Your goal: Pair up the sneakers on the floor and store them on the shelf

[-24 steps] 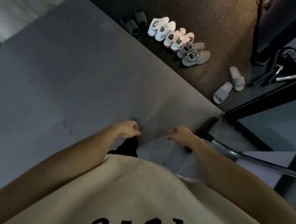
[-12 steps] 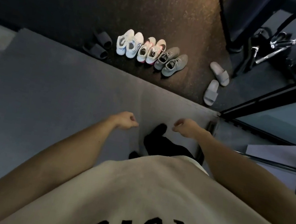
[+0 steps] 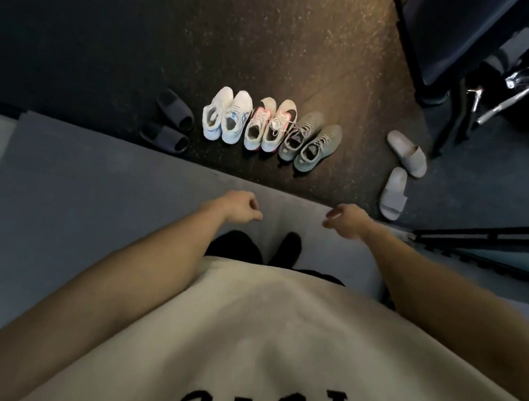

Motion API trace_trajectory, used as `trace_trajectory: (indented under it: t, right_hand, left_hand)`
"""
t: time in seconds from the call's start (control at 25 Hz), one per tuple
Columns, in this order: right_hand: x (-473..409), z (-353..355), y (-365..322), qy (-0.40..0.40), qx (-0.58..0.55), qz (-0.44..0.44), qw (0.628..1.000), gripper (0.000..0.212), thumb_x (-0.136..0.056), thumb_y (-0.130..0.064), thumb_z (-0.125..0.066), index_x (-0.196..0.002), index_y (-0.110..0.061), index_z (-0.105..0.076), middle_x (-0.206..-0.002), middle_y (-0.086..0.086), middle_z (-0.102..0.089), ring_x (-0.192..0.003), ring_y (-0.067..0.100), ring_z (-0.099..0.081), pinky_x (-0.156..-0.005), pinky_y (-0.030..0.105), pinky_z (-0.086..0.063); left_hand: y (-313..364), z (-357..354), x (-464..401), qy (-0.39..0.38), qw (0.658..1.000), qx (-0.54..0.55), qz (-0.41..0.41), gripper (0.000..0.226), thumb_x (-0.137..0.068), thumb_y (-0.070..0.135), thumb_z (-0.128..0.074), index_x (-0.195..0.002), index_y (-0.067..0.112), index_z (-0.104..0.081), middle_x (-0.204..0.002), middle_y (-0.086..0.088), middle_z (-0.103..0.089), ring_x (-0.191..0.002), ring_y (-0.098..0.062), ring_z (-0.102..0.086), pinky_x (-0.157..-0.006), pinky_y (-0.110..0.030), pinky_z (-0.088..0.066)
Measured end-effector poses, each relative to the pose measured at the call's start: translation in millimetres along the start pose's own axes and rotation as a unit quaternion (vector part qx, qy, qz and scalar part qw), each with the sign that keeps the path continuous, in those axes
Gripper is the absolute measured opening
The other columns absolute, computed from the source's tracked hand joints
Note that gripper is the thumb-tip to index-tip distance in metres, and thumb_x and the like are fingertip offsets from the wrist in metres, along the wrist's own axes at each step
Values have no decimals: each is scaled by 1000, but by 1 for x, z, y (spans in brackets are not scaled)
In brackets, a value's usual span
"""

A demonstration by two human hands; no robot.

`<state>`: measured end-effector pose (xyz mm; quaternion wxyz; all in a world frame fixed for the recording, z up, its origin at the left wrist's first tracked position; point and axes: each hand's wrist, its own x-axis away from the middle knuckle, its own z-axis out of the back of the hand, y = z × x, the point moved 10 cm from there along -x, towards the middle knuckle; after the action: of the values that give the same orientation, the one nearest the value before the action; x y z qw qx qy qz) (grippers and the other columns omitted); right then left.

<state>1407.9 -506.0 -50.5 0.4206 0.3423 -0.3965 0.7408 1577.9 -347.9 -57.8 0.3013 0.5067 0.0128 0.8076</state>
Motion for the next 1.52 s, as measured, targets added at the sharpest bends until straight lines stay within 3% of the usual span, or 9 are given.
trace_trajectory:
  t: [0.16, 0.36, 0.6, 0.8, 0.96, 1.08, 1.2, 1.36, 1.52]
  right_hand:
    - [-42, 48, -45, 20, -26, -17, 999, 40, -97, -26, -54, -129, -2, -57, -135, 18, -54, -124, 34, -51, -104, 40, -42]
    - [-101, 101, -78, 63, -141, -83, 985, 43, -90, -28, -63, -126, -6, -57, -129, 13, -59, -118, 31, -55, -99, 37, -46]
    - [-189, 132, -77, 53, -180, -135, 973, 44, -90, -29, -63, -130, -11, -54, -134, 9, -57, -122, 27, -54, -100, 33, -43]
    - [-305, 124, -48, 32, -209, -160, 964, 47, -89, -30, -63, -132, -14, -51, -131, 9, -57, -118, 26, -55, -96, 34, -45]
    - [-397, 87, -20, 23, -215, -165, 962, 52, -87, -33, -65, -134, -17, -48, -132, 7, -56, -119, 25, -55, -102, 39, -47]
    - [-482, 45, 3, 31, -186, -149, 971, 60, -85, -36, -66, -138, -18, -45, -137, 5, -52, -126, 24, -51, -107, 43, -41]
    - [-555, 21, 22, 65, -163, -127, 976, 66, -85, -35, -67, -142, -19, -39, -143, 4, -46, -131, 25, -45, -110, 44, -37]
    - [-640, -30, 43, 63, -143, -107, 982, 66, -83, -32, -69, -141, -17, -39, -140, 6, -45, -130, 28, -45, -108, 45, -38]
    - [-699, -65, 51, 80, -115, -88, 986, 52, -84, -24, -67, -131, -14, -47, -128, 8, -51, -121, 30, -50, -101, 43, -45]
  left_hand:
    - [14, 80, -57, -2, 999, -51, -18, 33, -84, 33, -68, -110, 14, -63, -118, -7, -64, -107, -23, -59, -89, -33, -47]
    - [48, 165, -146, -50, 985, -143, -84, 49, -81, 37, -71, -123, 14, -58, -128, -7, -59, -114, -24, -56, -92, -33, -46]
    - [87, 199, -246, -89, 963, -220, -127, 54, -80, 33, -72, -127, 12, -56, -126, -11, -58, -113, -29, -56, -91, -34, -47]
    - [94, 171, -363, -113, 955, -251, -113, 62, -80, 36, -71, -134, 16, -50, -132, -11, -54, -121, -30, -52, -101, -44, -44]
    - [93, 130, -460, -100, 954, -257, -121, 62, -81, 35, -71, -135, 15, -49, -133, -8, -55, -122, -29, -52, -99, -41, -47]
    - [74, 83, -545, -95, 942, -296, -127, 54, -81, 35, -70, -128, 14, -54, -126, -9, -58, -117, -29, -54, -96, -41, -48]
    - [55, 39, -613, -99, 932, -323, -134, 57, -82, 33, -69, -132, 14, -51, -130, -9, -56, -119, -30, -53, -97, -42, -48]
    - [17, -23, -682, -115, 917, -348, -155, 48, -82, 29, -67, -125, 14, -54, -123, -9, -59, -113, -31, -56, -93, -45, -49]
    - [-2, -56, -723, -59, 886, -417, -194, 43, -86, 22, -65, -126, 16, -53, -125, -8, -55, -121, -28, -50, -93, -43, -49]
